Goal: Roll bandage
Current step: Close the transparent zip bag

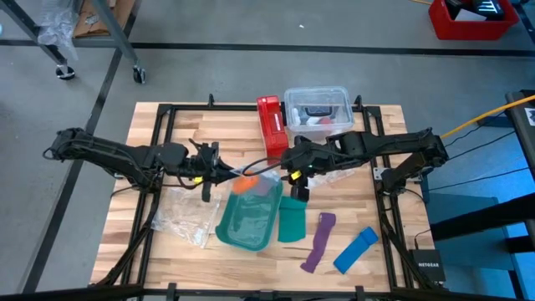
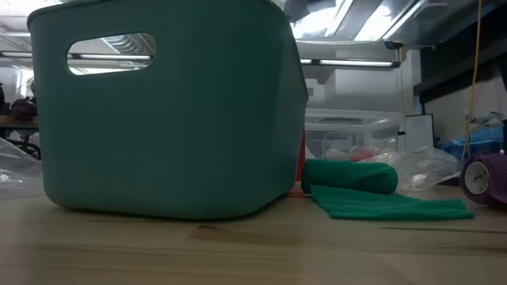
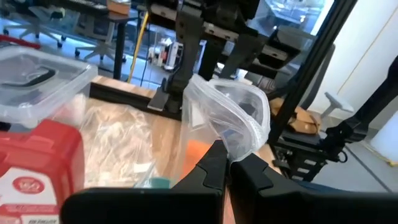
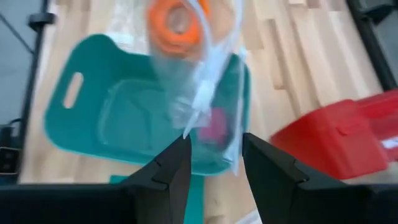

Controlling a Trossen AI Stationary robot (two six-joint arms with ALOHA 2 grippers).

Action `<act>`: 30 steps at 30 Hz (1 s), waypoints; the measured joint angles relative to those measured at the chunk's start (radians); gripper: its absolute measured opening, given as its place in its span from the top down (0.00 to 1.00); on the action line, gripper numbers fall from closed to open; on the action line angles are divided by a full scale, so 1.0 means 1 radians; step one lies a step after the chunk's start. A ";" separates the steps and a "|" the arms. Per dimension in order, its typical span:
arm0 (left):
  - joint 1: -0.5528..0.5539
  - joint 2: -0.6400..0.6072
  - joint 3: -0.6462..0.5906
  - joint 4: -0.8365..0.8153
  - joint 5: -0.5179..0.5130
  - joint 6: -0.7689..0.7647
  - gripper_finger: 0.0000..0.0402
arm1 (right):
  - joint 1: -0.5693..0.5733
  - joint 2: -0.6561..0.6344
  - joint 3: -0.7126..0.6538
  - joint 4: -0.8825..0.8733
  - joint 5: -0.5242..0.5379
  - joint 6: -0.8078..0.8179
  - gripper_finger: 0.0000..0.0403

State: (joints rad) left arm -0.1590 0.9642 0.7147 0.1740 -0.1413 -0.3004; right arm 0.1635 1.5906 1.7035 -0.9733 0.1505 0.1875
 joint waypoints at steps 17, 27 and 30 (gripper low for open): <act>-0.001 0.002 0.000 -0.020 0.000 0.013 1.00 | 0.000 0.000 0.000 0.004 -0.139 0.018 0.63; -0.001 0.002 0.000 -0.038 0.000 0.012 1.00 | 0.000 0.000 0.000 -0.030 -0.195 0.018 0.63; -0.001 0.002 0.000 -0.038 0.000 0.012 1.00 | 0.000 0.000 0.000 -0.022 -0.186 0.018 0.63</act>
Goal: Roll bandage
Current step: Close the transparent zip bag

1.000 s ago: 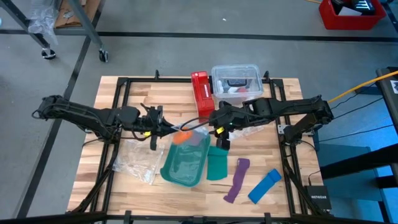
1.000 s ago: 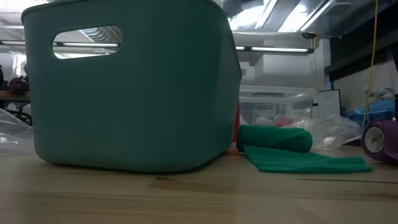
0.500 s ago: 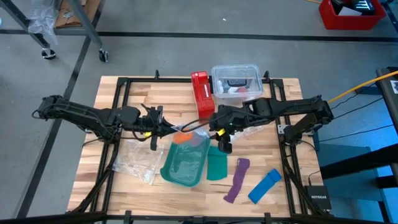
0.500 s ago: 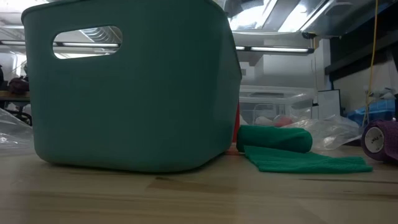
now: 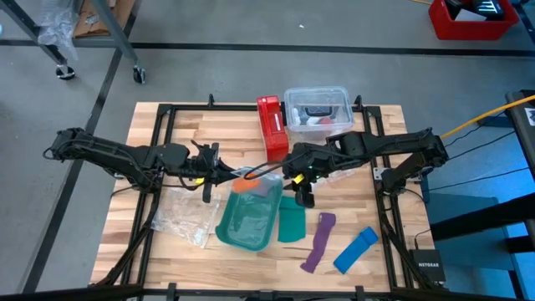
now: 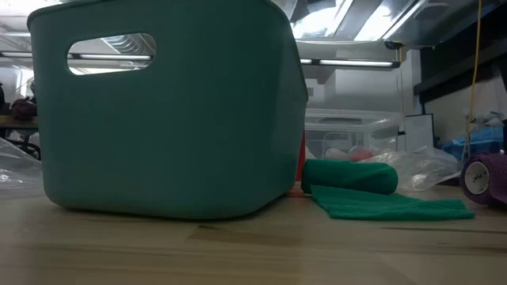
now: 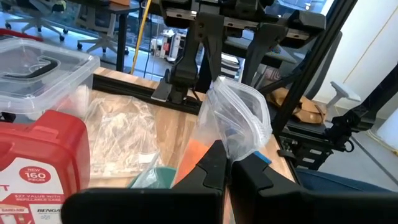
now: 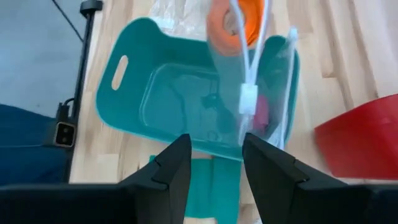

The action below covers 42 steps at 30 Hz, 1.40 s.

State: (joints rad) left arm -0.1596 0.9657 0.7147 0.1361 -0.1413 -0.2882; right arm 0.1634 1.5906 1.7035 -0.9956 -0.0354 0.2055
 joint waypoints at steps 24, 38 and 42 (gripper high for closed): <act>0.000 0.000 0.000 0.003 0.000 0.000 1.00 | 0.000 0.000 0.000 0.049 0.080 0.000 0.92; 0.000 0.000 0.000 0.012 0.000 0.000 1.00 | 0.000 0.000 0.000 0.042 0.078 -0.001 0.95; 0.000 0.000 0.000 0.013 0.000 0.000 1.00 | 0.000 0.000 0.000 0.036 0.078 -0.001 0.98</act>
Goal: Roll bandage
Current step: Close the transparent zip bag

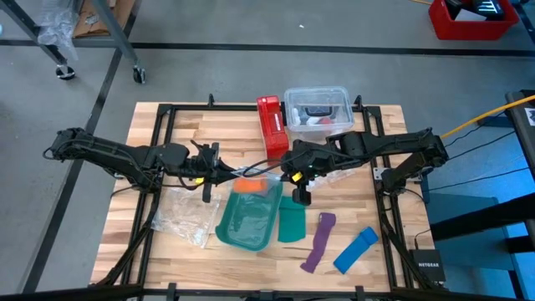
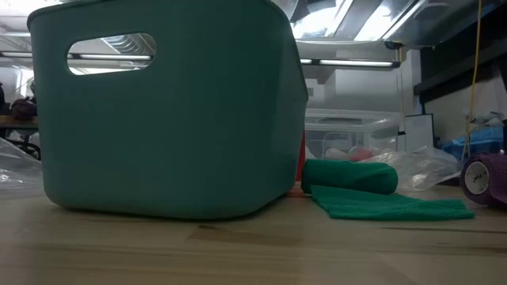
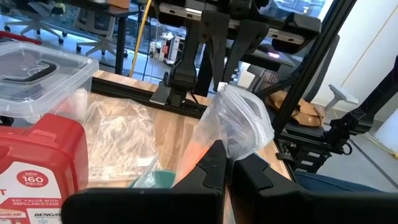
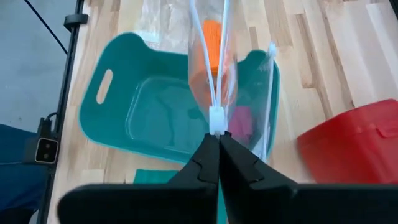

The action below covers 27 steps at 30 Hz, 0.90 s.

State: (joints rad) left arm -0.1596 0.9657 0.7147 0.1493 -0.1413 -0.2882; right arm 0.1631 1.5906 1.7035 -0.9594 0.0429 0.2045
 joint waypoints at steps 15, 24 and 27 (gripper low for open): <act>0.001 0.002 0.000 0.125 0.005 0.203 0.71 | 0.000 0.002 0.047 -0.189 0.196 -0.030 1.00; 0.037 0.166 0.000 0.549 -0.002 0.418 0.58 | 0.000 0.001 0.200 -0.271 0.257 -0.092 1.00; 0.063 0.254 0.017 0.672 -0.005 0.446 0.58 | 0.000 0.001 0.228 -0.290 0.263 -0.121 1.00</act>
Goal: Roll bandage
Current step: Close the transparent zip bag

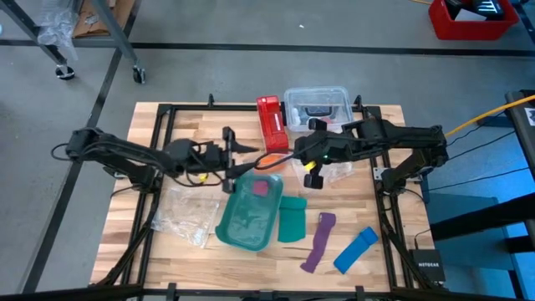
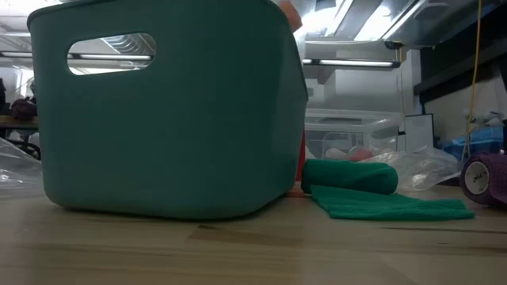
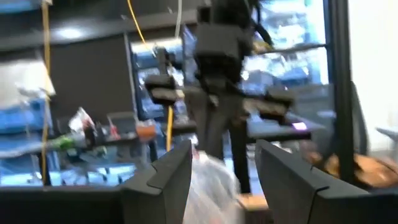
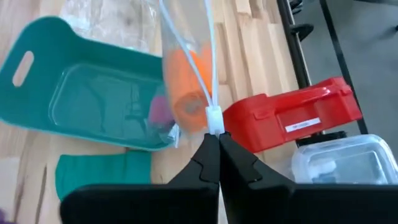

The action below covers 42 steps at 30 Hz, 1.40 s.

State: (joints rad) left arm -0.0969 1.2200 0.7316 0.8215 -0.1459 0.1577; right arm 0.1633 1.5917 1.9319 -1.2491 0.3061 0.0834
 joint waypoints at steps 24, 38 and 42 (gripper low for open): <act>0.075 0.509 0.553 -0.207 0.039 0.035 0.58 | 0.000 -0.005 0.013 -0.321 -0.020 -0.039 1.00; 0.095 0.573 0.572 -0.227 0.039 -0.041 0.58 | 0.000 -0.004 0.013 -0.322 -0.011 -0.039 1.00; 0.107 0.573 0.572 -0.240 0.039 -0.044 0.62 | 0.000 -0.004 0.013 -0.323 -0.011 -0.038 1.00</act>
State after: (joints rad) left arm 0.0096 1.7935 1.3037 0.5814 -0.1066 0.1135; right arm 0.1631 1.5879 1.9450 -1.5717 0.2951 0.0456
